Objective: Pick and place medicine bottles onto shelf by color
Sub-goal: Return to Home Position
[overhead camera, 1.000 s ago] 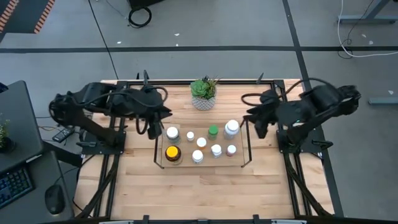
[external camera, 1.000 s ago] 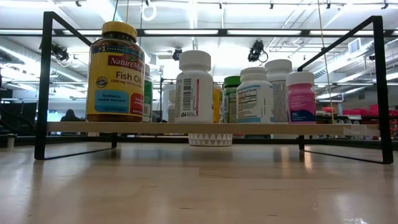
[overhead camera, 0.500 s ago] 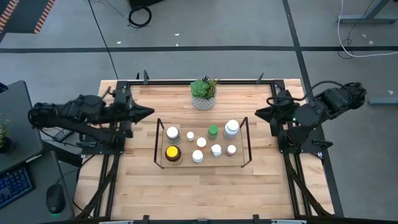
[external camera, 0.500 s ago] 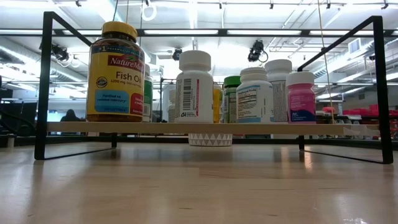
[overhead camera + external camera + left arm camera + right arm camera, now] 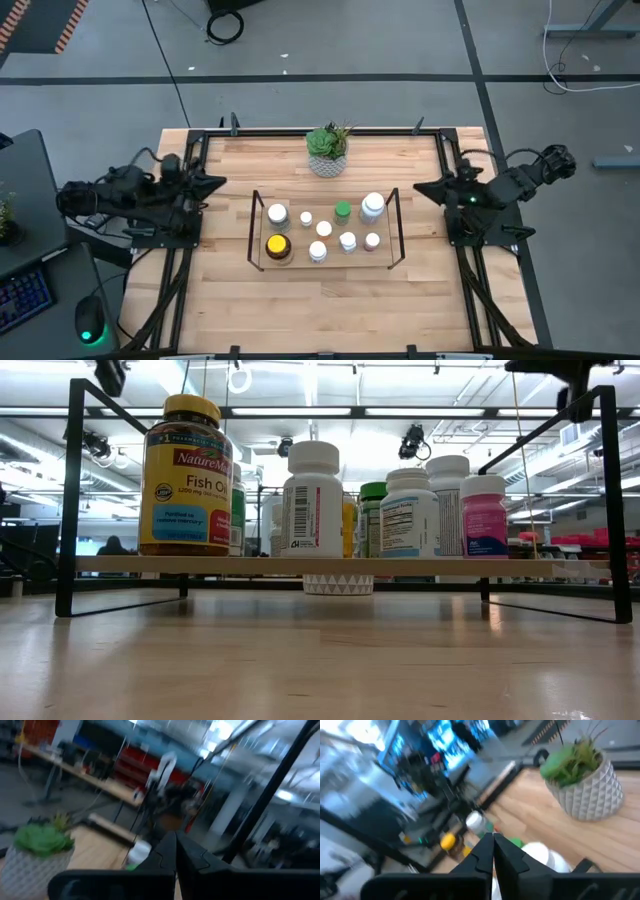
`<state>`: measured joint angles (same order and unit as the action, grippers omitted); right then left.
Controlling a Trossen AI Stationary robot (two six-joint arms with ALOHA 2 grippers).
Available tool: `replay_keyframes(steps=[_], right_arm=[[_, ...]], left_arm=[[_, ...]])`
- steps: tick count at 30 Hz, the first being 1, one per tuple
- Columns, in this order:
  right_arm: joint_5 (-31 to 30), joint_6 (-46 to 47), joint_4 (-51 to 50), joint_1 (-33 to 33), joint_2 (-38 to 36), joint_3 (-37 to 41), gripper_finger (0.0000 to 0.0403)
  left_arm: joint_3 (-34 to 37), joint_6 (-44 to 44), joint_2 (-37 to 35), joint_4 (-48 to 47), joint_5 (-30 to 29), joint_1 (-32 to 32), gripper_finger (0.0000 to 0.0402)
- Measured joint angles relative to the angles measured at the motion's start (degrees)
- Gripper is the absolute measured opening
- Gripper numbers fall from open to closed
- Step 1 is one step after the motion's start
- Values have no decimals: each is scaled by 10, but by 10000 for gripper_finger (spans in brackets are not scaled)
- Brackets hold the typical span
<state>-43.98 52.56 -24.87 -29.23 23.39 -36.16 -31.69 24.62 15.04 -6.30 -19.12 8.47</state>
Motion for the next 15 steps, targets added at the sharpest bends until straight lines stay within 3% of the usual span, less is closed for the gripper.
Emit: replay_keyframes(steps=[5, 11, 15], right_arm=[[-49, -43, 80, 0, -90, 66, 27], [-77, -60, 90, 0, -159, 122, 8], [-91, -30, 113, 1, -194, 179, 9]], left_arm=[[50, 5, -74, 23, -3, 0, 3], [134, 55, -147, 24, -2, 0, 2], [183, 72, -147, 68, -1, 0, 2]])
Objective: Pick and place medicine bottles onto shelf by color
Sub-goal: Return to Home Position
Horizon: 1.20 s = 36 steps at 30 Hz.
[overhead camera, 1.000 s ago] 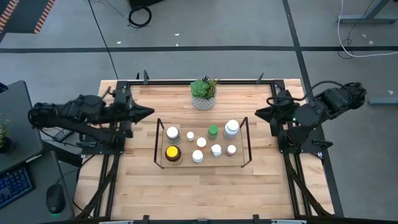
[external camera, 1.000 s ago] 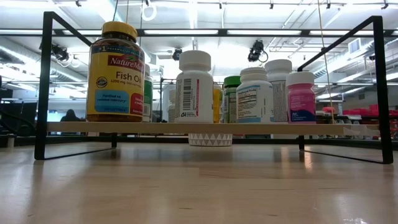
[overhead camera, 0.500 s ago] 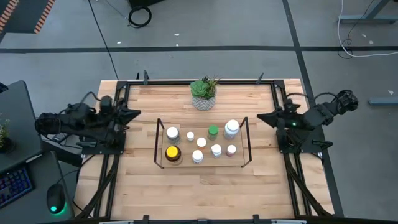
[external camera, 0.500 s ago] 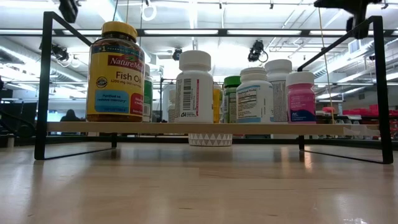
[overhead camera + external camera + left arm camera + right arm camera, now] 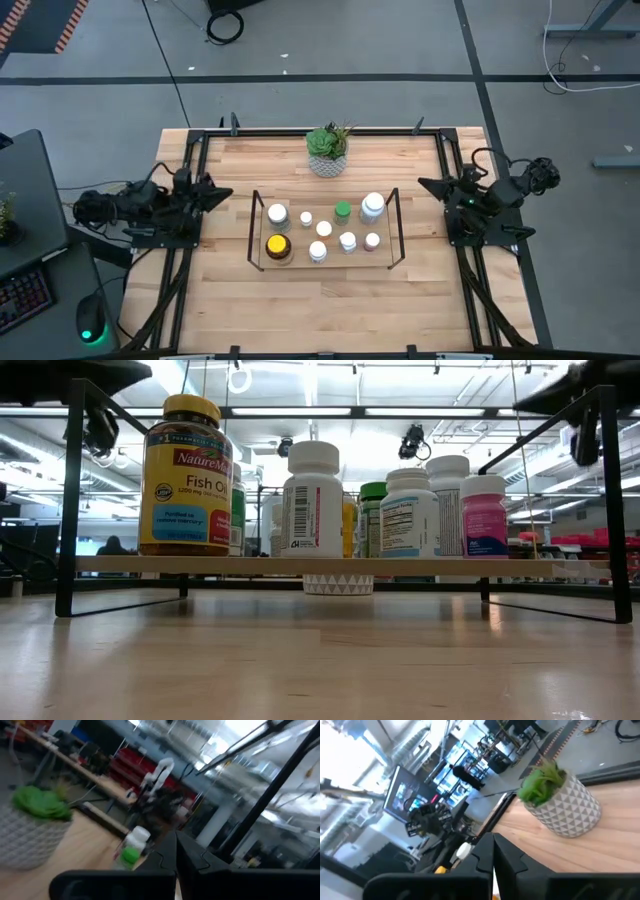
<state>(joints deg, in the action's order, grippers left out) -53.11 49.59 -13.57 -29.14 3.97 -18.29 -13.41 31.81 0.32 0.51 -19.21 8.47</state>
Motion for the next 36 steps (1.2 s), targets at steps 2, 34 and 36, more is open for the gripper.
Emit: replay_keyframes(steps=[2, 34, 36], right_arm=[[0, 10, 31, 3, -20, 39, 13], [136, -287, 288, 143, -31, 179, 14], [136, -287, 272, 147, -31, 179, 14]], left_arm=[[20, 10, -1, 29, 1, 0, 1], [129, -114, 0, 187, 131, -57, 1], [129, -129, -1, 194, 131, -58, 2]])
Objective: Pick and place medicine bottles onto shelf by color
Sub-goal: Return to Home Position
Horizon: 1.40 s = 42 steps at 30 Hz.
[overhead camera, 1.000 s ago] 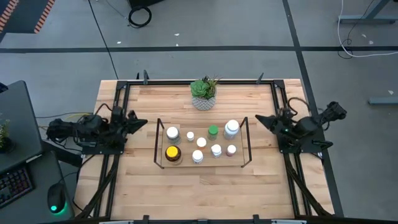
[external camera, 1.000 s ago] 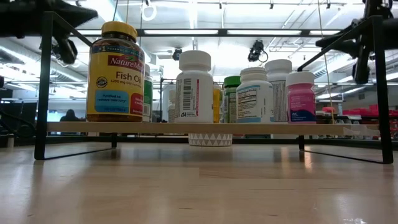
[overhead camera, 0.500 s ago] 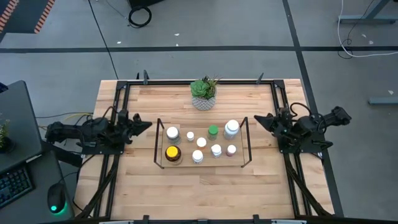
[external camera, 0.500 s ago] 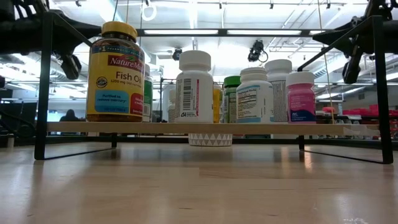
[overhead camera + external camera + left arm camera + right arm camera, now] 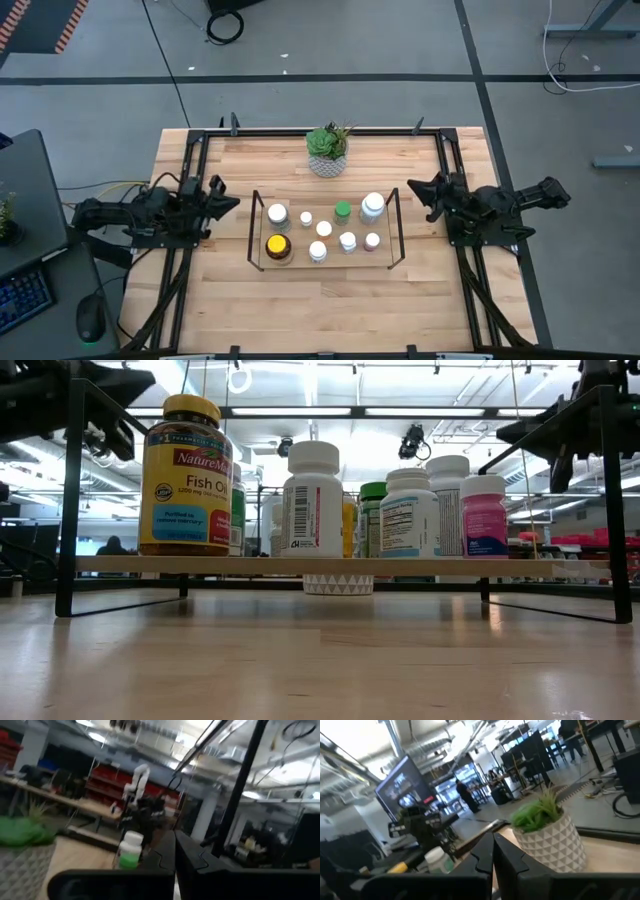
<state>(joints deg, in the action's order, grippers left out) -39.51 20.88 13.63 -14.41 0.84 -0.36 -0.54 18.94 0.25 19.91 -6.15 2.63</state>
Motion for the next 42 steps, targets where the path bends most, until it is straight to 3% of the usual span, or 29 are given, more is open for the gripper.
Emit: replay_keyframes(steps=[8, 12, 19, 24, 34, 42], right_arm=[[19, 49, -80, -3, 0, 0, 11], [31, 40, -59, -6, 0, 0, 20], [31, -98, -64, -6, 0, 0, 23], [31, -106, -73, -6, 0, 0, 22], [72, -106, -79, -14, 0, 0, 23], [68, -106, -86, -14, 0, 0, 23]], left_arm=[[0, -1, 1, -121, 35, 5, 2], [0, -34, 1, -122, 35, 9, 14], [0, -117, 1, -144, 34, 9, 32], [0, -183, 1, -158, 34, 9, 29], [0, -182, 1, -178, 36, 9, 30], [0, -181, 1, -178, 35, 9, 31]])
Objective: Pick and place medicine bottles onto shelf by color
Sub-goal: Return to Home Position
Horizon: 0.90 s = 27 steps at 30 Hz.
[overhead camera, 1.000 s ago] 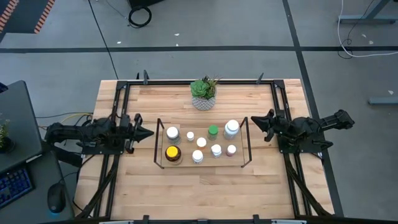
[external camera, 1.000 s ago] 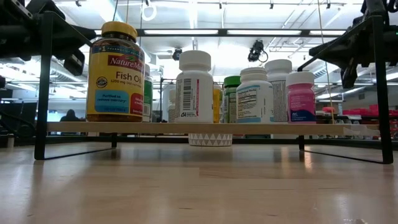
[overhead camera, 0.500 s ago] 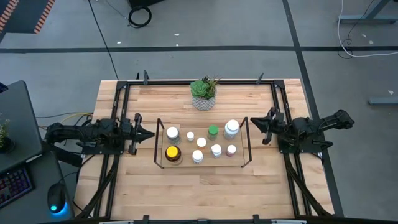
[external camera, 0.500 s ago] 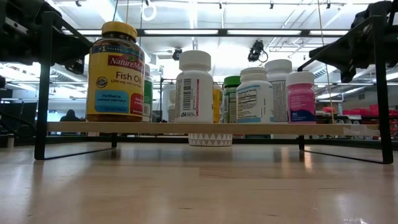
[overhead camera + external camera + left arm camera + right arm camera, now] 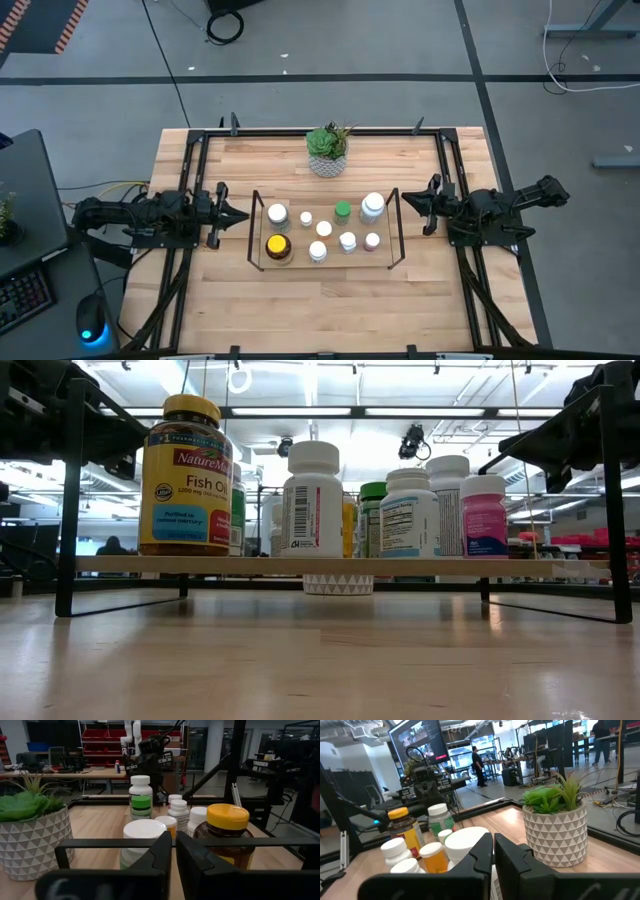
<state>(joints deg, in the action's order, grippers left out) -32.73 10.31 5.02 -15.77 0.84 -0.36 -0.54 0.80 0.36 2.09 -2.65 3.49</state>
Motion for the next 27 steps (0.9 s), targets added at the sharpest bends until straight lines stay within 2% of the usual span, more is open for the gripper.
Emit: replay_keyframes(steps=[27], right_arm=[[-2, 0, 0, 0, 0, 0, 22]], left_arm=[[0, 1, 0, -1, 0, 0, 26]])
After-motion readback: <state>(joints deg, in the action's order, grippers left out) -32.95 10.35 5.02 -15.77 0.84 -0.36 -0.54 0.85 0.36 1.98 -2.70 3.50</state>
